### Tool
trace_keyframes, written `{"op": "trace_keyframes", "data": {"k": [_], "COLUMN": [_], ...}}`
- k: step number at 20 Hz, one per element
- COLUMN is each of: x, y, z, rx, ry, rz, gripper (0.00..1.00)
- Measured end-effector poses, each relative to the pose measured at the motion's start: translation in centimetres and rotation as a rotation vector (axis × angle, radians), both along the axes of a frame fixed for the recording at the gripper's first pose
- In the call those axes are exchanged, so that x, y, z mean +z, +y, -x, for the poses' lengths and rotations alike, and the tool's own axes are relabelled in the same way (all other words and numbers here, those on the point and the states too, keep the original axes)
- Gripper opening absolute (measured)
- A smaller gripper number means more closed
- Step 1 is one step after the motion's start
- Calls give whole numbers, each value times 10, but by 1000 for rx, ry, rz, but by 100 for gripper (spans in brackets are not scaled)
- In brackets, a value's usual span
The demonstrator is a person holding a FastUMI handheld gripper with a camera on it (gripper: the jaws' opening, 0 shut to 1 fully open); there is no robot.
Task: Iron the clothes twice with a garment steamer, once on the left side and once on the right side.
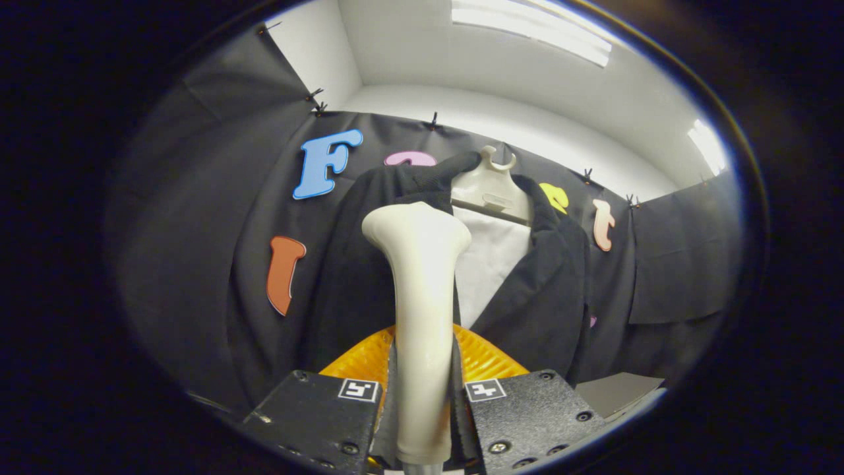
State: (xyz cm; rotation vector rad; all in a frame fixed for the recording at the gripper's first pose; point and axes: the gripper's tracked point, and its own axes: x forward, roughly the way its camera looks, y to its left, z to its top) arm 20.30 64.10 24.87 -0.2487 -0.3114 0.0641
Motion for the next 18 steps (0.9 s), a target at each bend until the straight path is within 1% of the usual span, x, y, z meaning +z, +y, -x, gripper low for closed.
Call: {"op": "trace_keyframes", "data": {"k": [9, 18], "x": [-60, -87], "y": [-15, -30], "z": [9, 17], "rx": [-7, -9], "ry": [101, 153], "rz": [29, 35], "gripper": [35, 35]}}
